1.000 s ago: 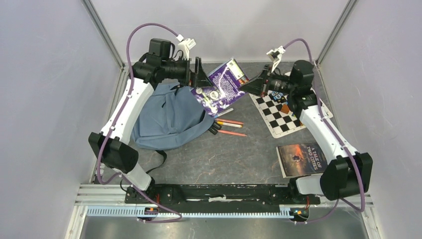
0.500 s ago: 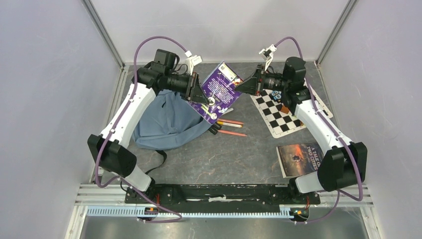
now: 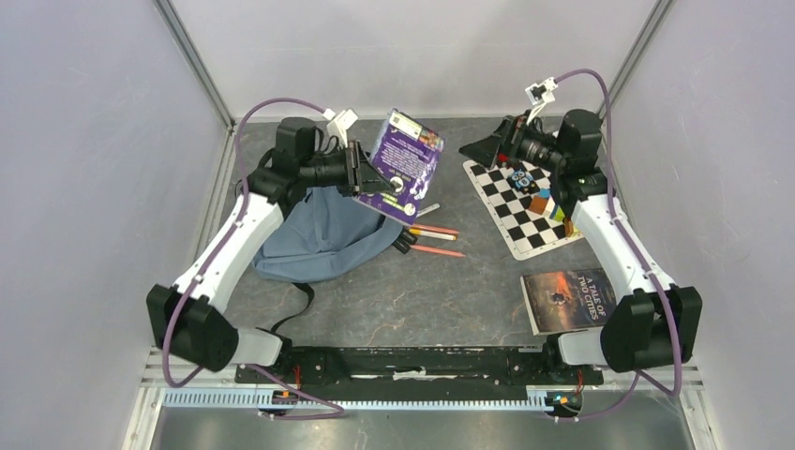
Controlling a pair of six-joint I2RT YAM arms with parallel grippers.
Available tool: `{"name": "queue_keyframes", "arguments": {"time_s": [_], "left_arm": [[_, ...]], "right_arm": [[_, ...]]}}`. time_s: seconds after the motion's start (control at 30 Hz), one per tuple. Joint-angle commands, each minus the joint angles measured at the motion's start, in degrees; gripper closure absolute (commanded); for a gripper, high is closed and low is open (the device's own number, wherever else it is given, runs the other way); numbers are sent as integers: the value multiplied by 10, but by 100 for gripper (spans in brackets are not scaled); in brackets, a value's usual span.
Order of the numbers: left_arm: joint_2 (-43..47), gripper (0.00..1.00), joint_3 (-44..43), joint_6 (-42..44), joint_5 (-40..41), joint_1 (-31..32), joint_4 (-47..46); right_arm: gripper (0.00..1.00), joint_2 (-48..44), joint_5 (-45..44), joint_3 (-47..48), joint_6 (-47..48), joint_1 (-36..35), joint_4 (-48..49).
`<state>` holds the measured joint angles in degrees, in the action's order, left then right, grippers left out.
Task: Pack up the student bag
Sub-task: Pick up the book from the center of the board.
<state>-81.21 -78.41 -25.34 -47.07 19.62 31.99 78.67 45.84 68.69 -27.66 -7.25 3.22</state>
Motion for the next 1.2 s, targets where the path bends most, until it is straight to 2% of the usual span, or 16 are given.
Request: {"name": "queue_keyframes", "arguments": {"time_s": [0.0,0.1,0.2,0.3,0.43,0.53,0.73,0.83,0.93,1.07,1.13,1.17], "left_arm": [[86,98,87,-296,57,-1,-399],[90,98,119,-381,88,-1,-474],[86,98,115,-394,85,1,-477],[78,98,100,-394,49,1,-495],[58,98,84,-408,-13,10,-518],[64,98,94,-412,-7,28,-559],[69,98,96,-395,6,59,-566],[70,98,101,-389,11,61,-556],[72,98,99,-361,18,63,-516],[79,98,99,-328,27,63,-477],[78,98,98,-311,28,64,-457],[80,98,97,-302,31,64,-442]], "right_arm": [[2,-38,5,-68,-126,-10,124],[2,-48,10,-99,-201,-39,215],[2,-47,12,-119,-273,-69,316],[2,-35,6,-143,-360,-88,438],[2,-7,-7,-122,-378,-122,458],[2,10,-24,-111,-388,-145,476],[4,37,-18,-89,-419,-162,494],[17,33,-22,-99,-432,-161,520],[41,24,-33,-103,-428,-161,522],[62,19,-45,-104,-418,-160,520],[77,19,-51,-105,-413,-159,520],[88,19,-53,-106,-410,-157,518]]}}
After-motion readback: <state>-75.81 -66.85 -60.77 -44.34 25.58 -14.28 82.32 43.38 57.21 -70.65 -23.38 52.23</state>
